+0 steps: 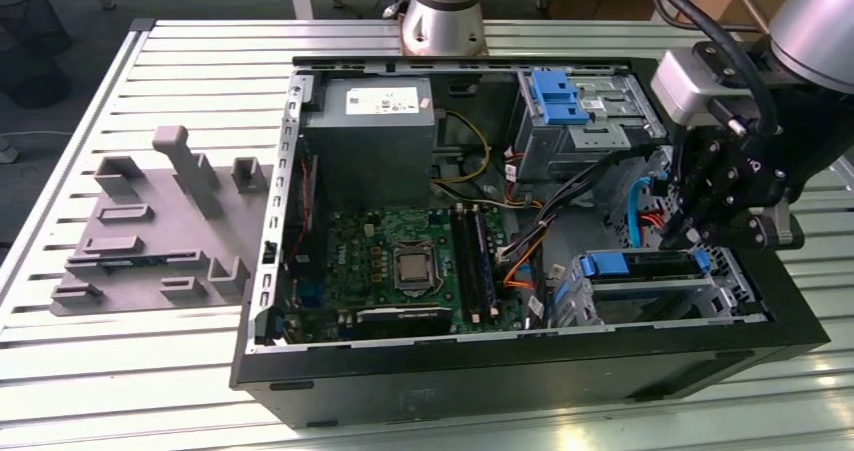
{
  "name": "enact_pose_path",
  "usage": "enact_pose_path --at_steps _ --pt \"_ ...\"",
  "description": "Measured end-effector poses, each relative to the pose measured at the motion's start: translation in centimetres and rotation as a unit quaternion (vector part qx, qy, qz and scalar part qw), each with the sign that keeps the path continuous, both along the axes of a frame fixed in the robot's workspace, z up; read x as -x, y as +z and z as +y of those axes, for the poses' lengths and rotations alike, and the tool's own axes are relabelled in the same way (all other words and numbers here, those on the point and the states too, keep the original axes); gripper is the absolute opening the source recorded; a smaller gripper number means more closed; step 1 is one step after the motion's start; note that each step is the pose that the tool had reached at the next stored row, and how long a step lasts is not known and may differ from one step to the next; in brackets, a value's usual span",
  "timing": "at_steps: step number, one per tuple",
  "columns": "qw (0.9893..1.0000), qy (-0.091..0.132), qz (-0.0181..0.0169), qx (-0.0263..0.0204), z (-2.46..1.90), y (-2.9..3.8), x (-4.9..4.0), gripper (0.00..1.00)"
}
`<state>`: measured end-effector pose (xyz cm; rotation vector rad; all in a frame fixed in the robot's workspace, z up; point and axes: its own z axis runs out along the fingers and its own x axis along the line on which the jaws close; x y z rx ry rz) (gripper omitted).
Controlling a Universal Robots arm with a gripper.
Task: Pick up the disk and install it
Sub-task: 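Insert the first disk wire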
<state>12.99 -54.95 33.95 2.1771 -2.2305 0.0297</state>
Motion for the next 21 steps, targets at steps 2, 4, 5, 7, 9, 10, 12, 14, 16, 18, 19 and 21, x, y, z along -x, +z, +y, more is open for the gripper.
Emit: enact_pose_path --at_steps 2,4,5,7,9,10,12,14,16,18,19,21 --pt "1.0000 0.000 0.0000 0.0001 -0.02 -0.06 0.00 0.16" --pt "1.0000 0.000 0.0000 0.0000 -0.06 -0.14 0.01 0.16" --pt "1.0000 0.000 0.0000 0.0001 -0.10 -0.16 0.01 0.16" --pt "1.0000 0.000 0.0000 0.0000 -0.19 -0.22 0.04 0.16" --pt "1.0000 0.000 -0.0001 0.0000 -0.22 -0.27 0.12 0.16" --pt "1.0000 0.001 -0.0001 0.0000 -0.24 -0.28 0.17 0.16" --pt "1.0000 0.001 -0.0002 -0.0001 -0.25 -0.31 0.19 0.16" --pt "1.0000 0.001 -0.0002 -0.0002 -0.26 -0.36 0.19 0.16" --pt "1.0000 0.003 -0.0002 -0.0002 -0.31 -0.38 0.19 0.16" --pt "1.0000 0.004 -0.0002 -0.0002 -0.35 -0.40 0.19 0.16" --pt "1.0000 0.004 -0.0002 -0.0002 -0.37 -0.41 0.19 0.16" --pt "1.0000 0.004 -0.0002 -0.0002 -0.39 -0.42 0.19 0.16"
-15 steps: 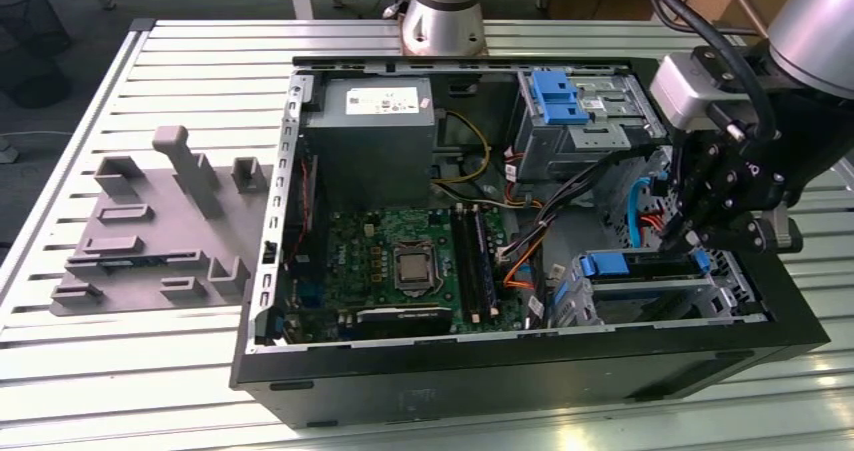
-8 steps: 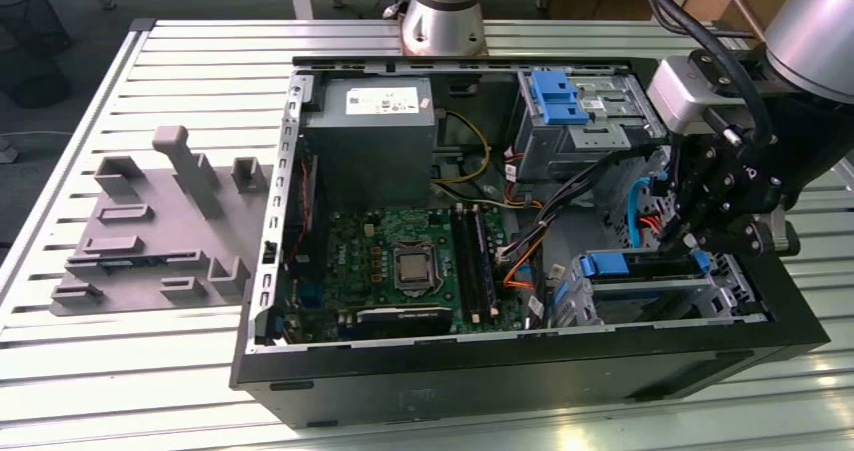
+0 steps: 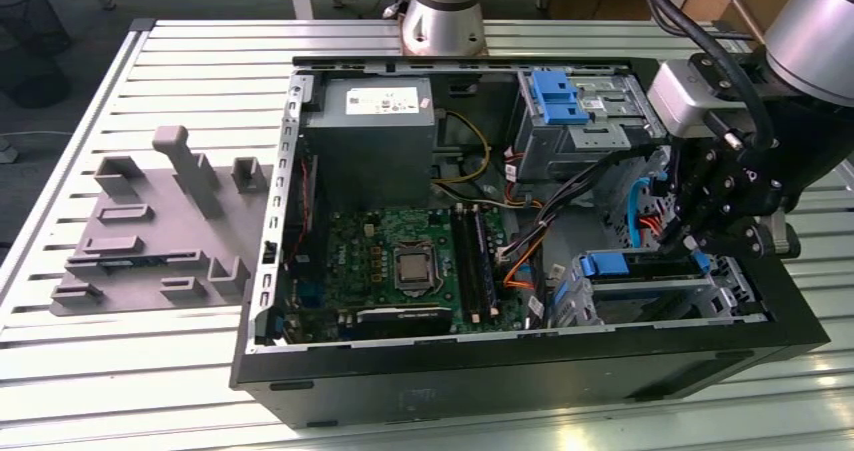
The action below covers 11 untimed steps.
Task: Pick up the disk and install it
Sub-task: 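Insert the first disk wire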
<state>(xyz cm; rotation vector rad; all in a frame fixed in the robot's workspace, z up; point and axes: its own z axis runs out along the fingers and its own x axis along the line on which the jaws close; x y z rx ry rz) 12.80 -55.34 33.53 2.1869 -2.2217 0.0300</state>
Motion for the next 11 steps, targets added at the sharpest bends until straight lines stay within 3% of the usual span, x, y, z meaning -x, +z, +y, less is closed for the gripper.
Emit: enact_pose_path --at_steps 11 --pt "1.0000 0.000 0.0000 0.0000 -0.12 -0.08 0.00 0.16"
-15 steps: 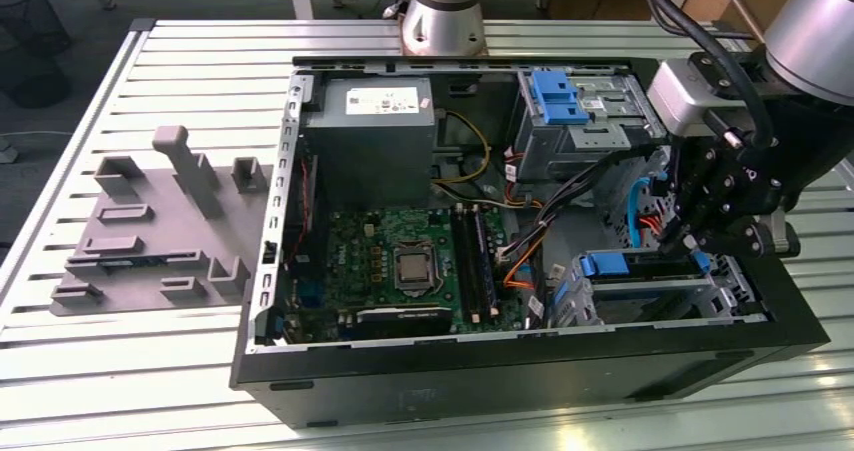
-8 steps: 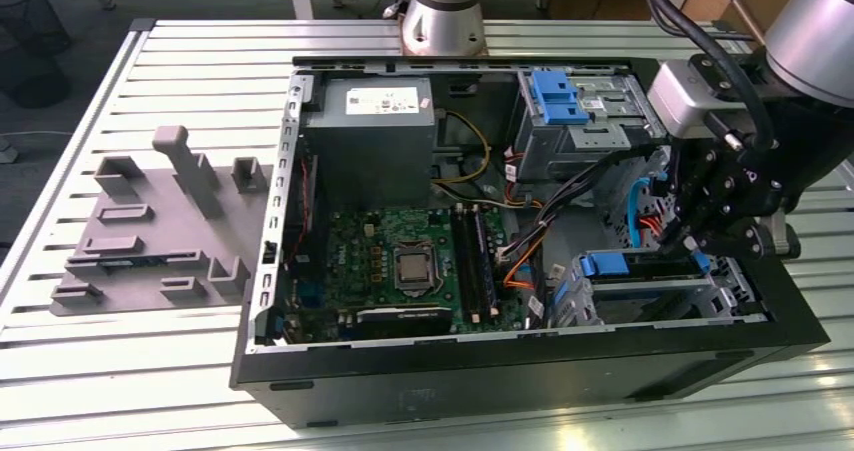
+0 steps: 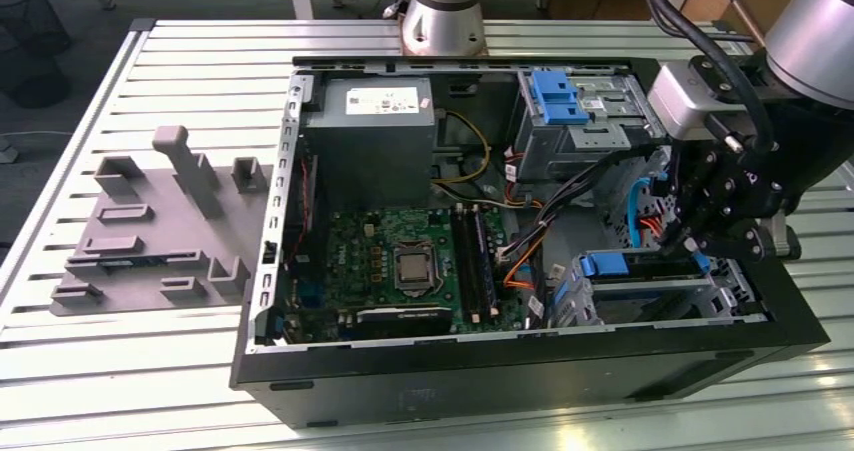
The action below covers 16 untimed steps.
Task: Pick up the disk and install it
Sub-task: 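Insert the first disk wire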
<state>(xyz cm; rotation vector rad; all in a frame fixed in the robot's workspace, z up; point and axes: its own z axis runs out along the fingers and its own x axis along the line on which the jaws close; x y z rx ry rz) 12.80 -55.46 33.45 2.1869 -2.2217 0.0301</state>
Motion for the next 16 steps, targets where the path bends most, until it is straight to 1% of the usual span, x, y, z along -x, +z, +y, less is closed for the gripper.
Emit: enact_pose_path --at_steps 16 --pt "1.0000 0.000 0.0000 0.0000 -0.04 -0.42 0.00 0.16"
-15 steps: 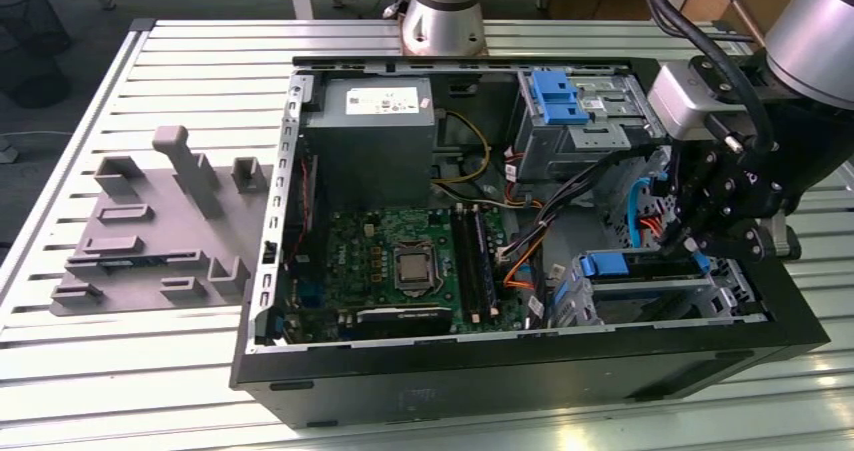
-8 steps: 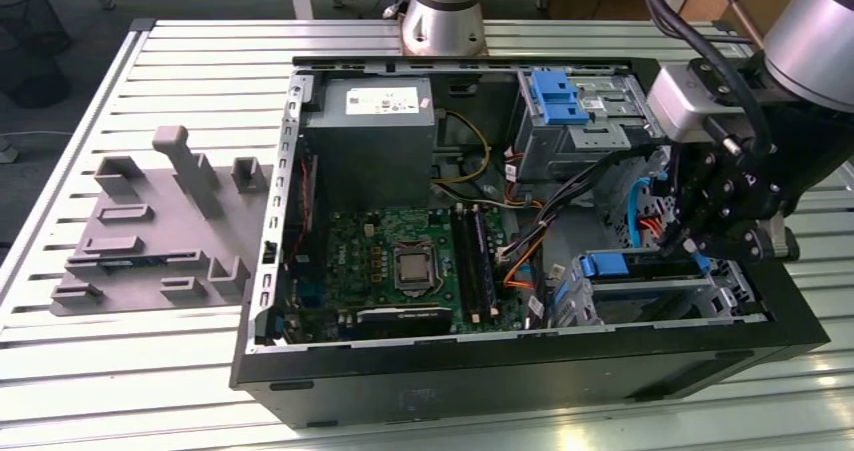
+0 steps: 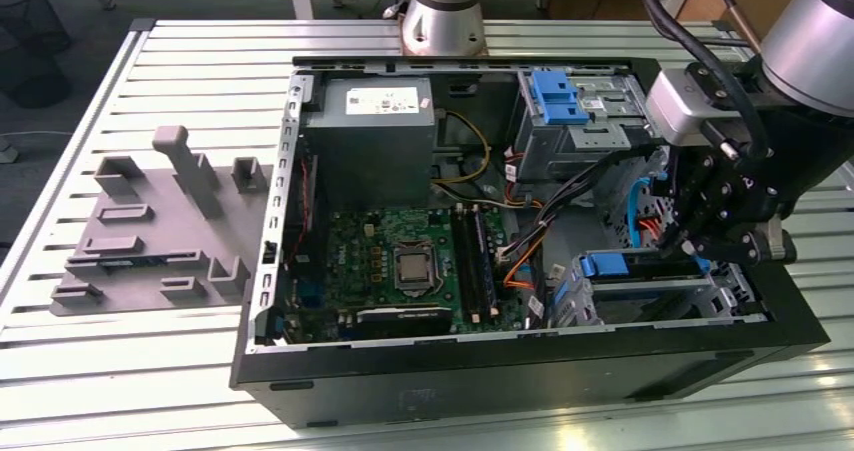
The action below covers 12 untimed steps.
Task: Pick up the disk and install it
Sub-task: 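Insert the first disk wire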
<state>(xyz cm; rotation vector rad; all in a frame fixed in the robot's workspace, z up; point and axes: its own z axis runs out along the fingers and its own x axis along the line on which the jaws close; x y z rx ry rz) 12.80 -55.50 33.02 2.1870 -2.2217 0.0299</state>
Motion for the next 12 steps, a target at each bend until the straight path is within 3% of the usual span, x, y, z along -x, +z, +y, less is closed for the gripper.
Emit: enact_pose_path --at_steps 7,8,12 --pt "1.0000 0.000 0.0000 -0.0001 0.00 -0.01 0.00 0.17" --pt "1.0000 0.000 0.0000 -0.0001 -0.01 0.02 0.00 0.24" --pt "1.0000 0.000 0.0000 0.0000 -0.01 0.55 0.00 0.24"
